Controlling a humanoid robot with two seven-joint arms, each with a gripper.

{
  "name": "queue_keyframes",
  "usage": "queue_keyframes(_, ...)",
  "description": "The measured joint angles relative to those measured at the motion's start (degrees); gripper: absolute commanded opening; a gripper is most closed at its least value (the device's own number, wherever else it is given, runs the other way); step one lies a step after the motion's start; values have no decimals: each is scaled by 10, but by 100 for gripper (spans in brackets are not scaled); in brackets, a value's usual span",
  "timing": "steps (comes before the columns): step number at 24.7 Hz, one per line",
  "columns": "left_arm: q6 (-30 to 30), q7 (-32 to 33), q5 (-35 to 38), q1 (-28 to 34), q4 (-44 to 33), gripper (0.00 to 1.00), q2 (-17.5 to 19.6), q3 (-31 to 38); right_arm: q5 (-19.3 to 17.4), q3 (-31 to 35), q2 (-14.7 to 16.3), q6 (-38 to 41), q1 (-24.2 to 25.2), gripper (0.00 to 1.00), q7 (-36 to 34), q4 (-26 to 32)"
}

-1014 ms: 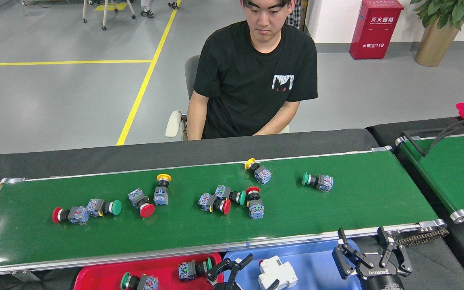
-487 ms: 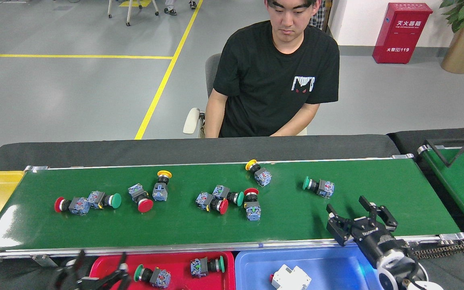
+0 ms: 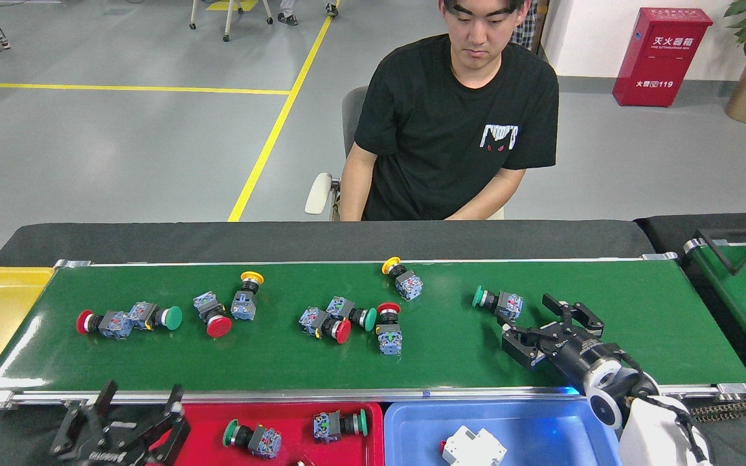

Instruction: Pick switch part from conveyor to tray

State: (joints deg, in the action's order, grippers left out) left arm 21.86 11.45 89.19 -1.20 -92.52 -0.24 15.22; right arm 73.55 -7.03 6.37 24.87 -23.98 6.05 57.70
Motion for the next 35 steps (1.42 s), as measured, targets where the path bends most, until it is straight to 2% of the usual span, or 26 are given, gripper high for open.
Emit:
queue_keyframes(1, -3, 10, 0, -25, 23, 100, 0, -1, 1, -7, -6, -7, -9, 94, 0, -10)
queue_keyframes(3, -5, 22, 0, -59, 66, 100, 0, -1, 1, -25, -15, -24, -25, 77, 2, -30)
queue_keyframes(7, -8, 31, 2, -118, 157, 100, 1, -2, 4, -57, -17, -44, -34, 31, 0, -47)
queue_keyframes(10, -10, 32, 2, -146, 205, 100, 1, -2, 4, -74, -17, -46, -36, 7, -5, -47)
queue_keyframes(13, -17, 32, 2, -163, 237, 100, 18, -2, 4, -78, -17, -49, -36, 2, -6, -44)
queue_keyframes(18, -42, 34, 2, -189, 294, 100, 46, -2, 4, -85, -18, -37, -35, 1, -6, -16)
queue_keyframes(22, -56, 31, 2, -194, 312, 100, 62, -1, 4, -105, -18, 2, -13, 3, -13, 58)
queue_keyframes(25, -70, 29, -1, -195, 326, 100, 79, 2, 4, -137, -19, 65, 16, 11, -14, 121)
queue_keyframes(26, -76, 28, -2, -195, 334, 100, 86, 3, 4, -151, -21, 83, 22, 19, -15, 138)
queue_keyframes(27, -84, 24, -2, -196, 342, 100, 92, 4, 4, -172, -26, 97, 27, 42, -14, 154)
queue_keyframes(28, -90, 19, -2, -198, 353, 100, 98, 4, 4, -193, -32, 109, 28, 78, -15, 162)
queue_keyframes(29, -95, 12, -2, -201, 363, 100, 102, 4, 4, -219, -40, 119, 28, 93, -15, 167)
queue_keyframes(32, -110, -5, -2, -219, 396, 100, 105, 4, 4, -291, -68, 129, 29, 98, -15, 169)
queue_keyframes(35, -116, -10, -2, -229, 412, 100, 108, 6, 4, -325, -84, 133, 29, 99, -15, 169)
